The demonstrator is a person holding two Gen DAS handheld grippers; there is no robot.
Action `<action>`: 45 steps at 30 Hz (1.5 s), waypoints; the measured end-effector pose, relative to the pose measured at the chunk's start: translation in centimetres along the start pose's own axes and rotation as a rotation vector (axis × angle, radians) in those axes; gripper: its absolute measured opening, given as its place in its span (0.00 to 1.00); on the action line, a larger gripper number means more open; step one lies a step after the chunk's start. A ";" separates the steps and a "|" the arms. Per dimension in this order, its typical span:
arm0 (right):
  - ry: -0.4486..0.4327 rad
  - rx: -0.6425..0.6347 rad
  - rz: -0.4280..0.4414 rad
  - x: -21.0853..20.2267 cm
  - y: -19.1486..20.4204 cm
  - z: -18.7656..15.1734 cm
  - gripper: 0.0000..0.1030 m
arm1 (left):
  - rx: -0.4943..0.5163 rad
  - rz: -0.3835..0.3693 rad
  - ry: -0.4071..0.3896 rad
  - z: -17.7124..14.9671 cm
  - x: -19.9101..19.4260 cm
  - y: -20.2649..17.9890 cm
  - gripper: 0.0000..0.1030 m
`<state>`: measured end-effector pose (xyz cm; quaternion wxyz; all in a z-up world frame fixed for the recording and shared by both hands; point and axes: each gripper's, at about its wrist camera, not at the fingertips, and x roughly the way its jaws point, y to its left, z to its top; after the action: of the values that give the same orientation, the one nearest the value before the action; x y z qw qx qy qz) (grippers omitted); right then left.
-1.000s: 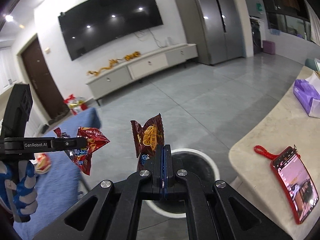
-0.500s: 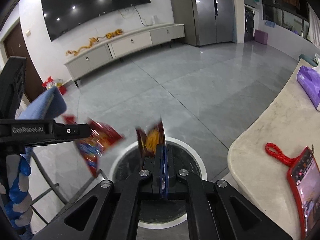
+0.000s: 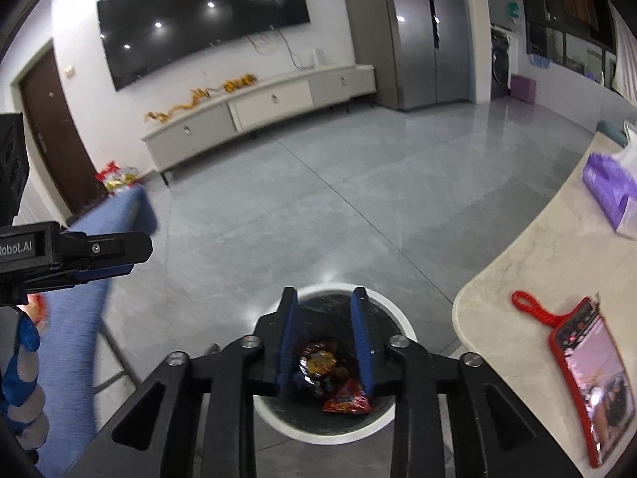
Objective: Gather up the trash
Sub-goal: 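Carry both wrappers to the black bin and open both grippers over it, then grasp the clear plastic wrap with the right gripper while the left grasps the red-tied plastic bag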
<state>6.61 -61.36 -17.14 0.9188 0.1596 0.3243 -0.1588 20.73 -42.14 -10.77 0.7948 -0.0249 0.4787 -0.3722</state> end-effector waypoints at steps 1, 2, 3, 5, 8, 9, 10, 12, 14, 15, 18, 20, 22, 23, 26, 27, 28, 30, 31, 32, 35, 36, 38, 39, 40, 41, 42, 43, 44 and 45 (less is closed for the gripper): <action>-0.016 -0.003 0.014 -1.0 0.3 0.3 0.31 | 0.003 0.002 -0.019 -0.2 -1.6 0.1 0.59; -0.033 -0.005 0.026 -2.0 0.8 0.5 0.32 | 0.005 0.005 -0.035 -0.5 -3.0 0.3 0.60; -0.053 -0.009 0.041 -3.5 1.5 0.8 0.33 | 0.007 0.011 -0.060 -1.0 -5.0 0.7 0.60; -0.087 -0.019 0.069 -5.7 2.7 1.2 0.36 | 0.004 0.014 -0.090 -1.7 -7.9 1.5 0.61; -0.133 -0.053 0.110 -8.8 5.4 1.8 0.40 | -0.002 0.033 -0.138 -3.2 -12.8 3.5 0.61; -0.149 -0.073 0.126 -10.1 6.5 1.9 0.41 | -0.003 0.046 -0.153 -3.7 -14.5 4.3 0.61; -0.161 -0.091 0.139 -11.0 7.4 1.9 0.42 | -0.004 0.058 -0.164 -4.1 -15.6 4.8 0.61; -0.180 -0.132 0.165 -12.8 9.2 1.9 0.43 | -0.012 0.085 -0.192 -5.1 -18.5 6.6 0.61; -0.193 -0.167 0.187 -14.2 10.9 2.0 0.45 | -0.028 0.112 -0.216 -6.2 -21.2 8.7 0.61; -0.200 -0.188 0.195 -15.0 11.8 2.1 0.45 | -0.039 0.129 -0.230 -6.8 -22.8 10.1 0.61; -0.209 -0.227 0.217 -16.3 14.0 2.0 0.48 | -0.072 0.178 -0.260 -8.5 -26.2 13.5 0.61; -0.212 -0.247 0.235 -17.0 15.4 2.0 0.49 | -0.095 0.204 -0.276 -9.6 -28.1 15.7 0.61; -0.211 -0.266 0.256 -17.6 16.9 1.8 0.51 | -0.127 0.221 -0.293 -10.6 -29.8 17.8 0.61; -0.210 -0.276 0.264 -17.8 17.6 1.7 0.52 | -0.141 0.228 -0.302 -11.1 -30.7 18.7 0.61; -0.202 -0.298 0.283 -18.1 19.3 1.2 0.53 | -0.175 0.259 -0.330 -12.8 -33.1 21.3 0.61; -0.197 -0.305 0.291 -18.0 19.9 1.1 0.53 | -0.190 0.266 -0.337 -13.5 -33.9 22.4 0.61; -0.193 -0.310 0.298 -17.9 20.2 1.0 0.53 | -0.201 0.269 -0.339 -14.1 -34.4 23.1 0.61; -0.177 -0.322 0.322 -17.8 21.2 0.4 0.53 | -0.224 0.269 -0.340 -15.2 -34.9 24.3 0.61; -0.169 -0.326 0.331 -17.7 21.7 0.1 0.54 | -0.236 0.269 -0.337 -15.7 -35.0 25.0 0.61; -0.162 -0.330 0.336 -17.6 22.0 -0.2 0.54 | -0.247 0.266 -0.331 -16.2 -35.0 25.6 0.61; -0.132 -0.338 0.353 -17.1 22.9 -1.2 0.54 | -0.262 0.246 -0.309 -17.4 -34.1 26.6 0.61; -0.121 -0.339 0.360 -17.0 23.2 -1.6 0.54 | -0.263 0.235 -0.297 -17.8 -33.7 26.8 0.61; -0.099 -0.344 0.375 -16.5 23.6 -2.1 0.54 | -0.259 0.219 -0.280 -18.0 -32.7 26.6 0.61; -0.090 -0.349 0.378 -16.3 23.9 -2.4 0.54 | -0.253 0.211 -0.270 -18.2 -32.2 26.6 0.61; -0.075 -0.356 0.385 -16.0 24.2 -2.8 0.54 | -0.244 0.203 -0.255 -18.4 -31.6 26.5 0.61; -0.064 -0.358 0.394 -15.8 24.5 -3.1 0.54 | -0.240 0.201 -0.246 -18.5 -31.2 26.2 0.61; -0.051 -0.359 0.406 -15.6 24.7 -3.4 0.54 | -0.237 0.195 -0.232 -18.7 -30.4 26.2 0.61; -0.034 -0.360 0.421 -15.3 25.0 -3.8 0.54 | -0.234 0.191 -0.223 -18.4 -29.9 26.1 0.61; -0.013 -0.362 0.436 -14.9 25.4 -4.3 0.54 | -0.231 0.190 -0.215 -18.4 -29.4 26.0 0.61; 0.004 -0.365 0.446 -14.6 25.7 -4.7 0.54 | -0.230 0.193 -0.210 -18.4 -28.9 25.9 0.61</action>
<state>3.41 -33.69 -6.25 0.9439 0.0590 0.3062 0.1086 13.49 0.18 -9.55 0.8644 -0.1081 0.4327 -0.2323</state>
